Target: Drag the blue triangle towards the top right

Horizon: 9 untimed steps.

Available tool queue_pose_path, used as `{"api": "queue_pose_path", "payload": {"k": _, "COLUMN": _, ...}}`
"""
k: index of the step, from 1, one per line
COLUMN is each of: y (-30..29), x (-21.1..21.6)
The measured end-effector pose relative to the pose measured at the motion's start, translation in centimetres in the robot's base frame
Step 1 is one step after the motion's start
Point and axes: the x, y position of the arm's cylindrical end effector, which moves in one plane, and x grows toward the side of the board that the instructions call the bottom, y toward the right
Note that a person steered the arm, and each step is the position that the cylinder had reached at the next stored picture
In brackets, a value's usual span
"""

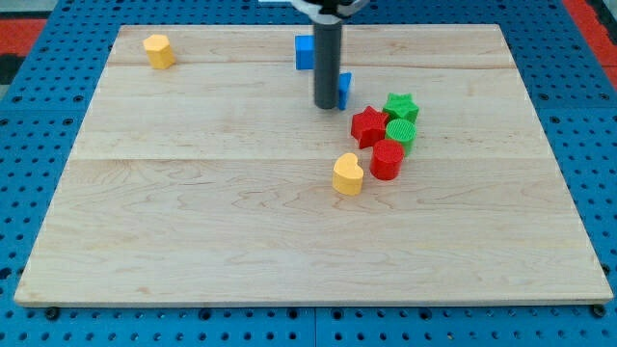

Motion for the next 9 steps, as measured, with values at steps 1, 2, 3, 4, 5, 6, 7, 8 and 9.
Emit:
{"api": "queue_pose_path", "payload": {"k": 1, "y": 3.2, "x": -0.5}}
{"api": "queue_pose_path", "payload": {"k": 2, "y": 3.8, "x": -3.6}}
{"api": "queue_pose_path", "payload": {"k": 3, "y": 1.2, "x": -2.4}}
{"api": "queue_pose_path", "payload": {"k": 4, "y": 1.1, "x": -2.8}}
{"api": "queue_pose_path", "payload": {"k": 5, "y": 3.5, "x": -6.0}}
{"api": "queue_pose_path", "payload": {"k": 6, "y": 1.0, "x": -6.2}}
{"api": "queue_pose_path", "payload": {"k": 7, "y": 1.8, "x": -8.5}}
{"api": "queue_pose_path", "payload": {"k": 8, "y": 4.6, "x": -9.6}}
{"api": "queue_pose_path", "payload": {"k": 9, "y": 6.3, "x": -7.9}}
